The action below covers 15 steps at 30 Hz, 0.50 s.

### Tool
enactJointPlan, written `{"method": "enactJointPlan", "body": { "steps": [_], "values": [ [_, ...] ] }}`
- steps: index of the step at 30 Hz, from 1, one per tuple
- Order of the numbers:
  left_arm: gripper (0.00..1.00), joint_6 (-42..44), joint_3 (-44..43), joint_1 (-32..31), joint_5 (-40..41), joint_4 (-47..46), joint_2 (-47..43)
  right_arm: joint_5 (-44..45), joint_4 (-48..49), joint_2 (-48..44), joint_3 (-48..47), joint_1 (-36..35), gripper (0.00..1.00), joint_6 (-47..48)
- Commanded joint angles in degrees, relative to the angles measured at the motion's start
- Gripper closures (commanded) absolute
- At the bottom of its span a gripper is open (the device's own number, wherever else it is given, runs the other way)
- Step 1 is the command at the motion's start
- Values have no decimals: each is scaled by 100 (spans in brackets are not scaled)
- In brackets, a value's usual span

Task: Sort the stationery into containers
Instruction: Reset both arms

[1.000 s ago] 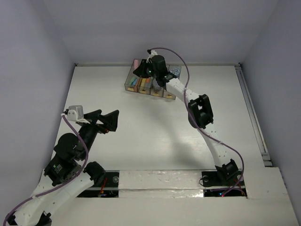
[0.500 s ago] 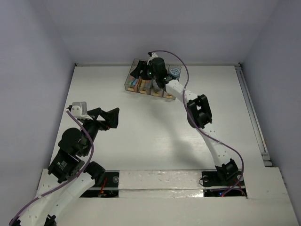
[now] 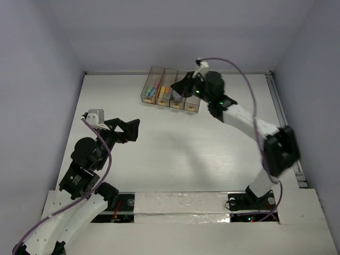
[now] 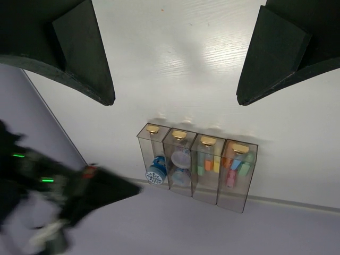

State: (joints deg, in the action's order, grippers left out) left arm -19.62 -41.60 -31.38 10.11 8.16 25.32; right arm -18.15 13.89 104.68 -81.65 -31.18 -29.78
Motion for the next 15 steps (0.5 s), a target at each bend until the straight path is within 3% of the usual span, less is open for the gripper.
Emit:
{"method": "enactJointPlan", "body": {
  "steps": [1, 4, 5, 7, 8, 9, 11, 15],
  "values": [
    [1, -60, -216, 44, -202, -464, 148, 565, 1344, -2369, 1499, 15, 100, 499],
    [1, -42, -471, 44, -211, -622, 236, 1426, 1301, -4285, 2815, 15, 100, 605],
    [1, -7, -541, 44, -211, -666, 263, 2046, 1161, -4725, 3064, 15, 80, 631],
    [1, 54, -717, 44, -124, -746, 385, 2621, 924, -5803, 3556, 68, 52, 701],
    [1, 72, -778, 44, -106, -763, 421, 3111, 627, -6089, 3646, 68, 21, 736],
    [1, 89, -840, 44, -88, -781, 473, 3360, 476, -6309, 3717, 68, 2, 780],
    [1, 72, -849, 44, -123, -860, 553, 3835, 185, -6706, 3883, 68, 0, 798],
    [1, -51, -709, 44, -351, -1018, 693, 3837, -106, -6795, 3937, 68, 0, 711]
  ]
}}
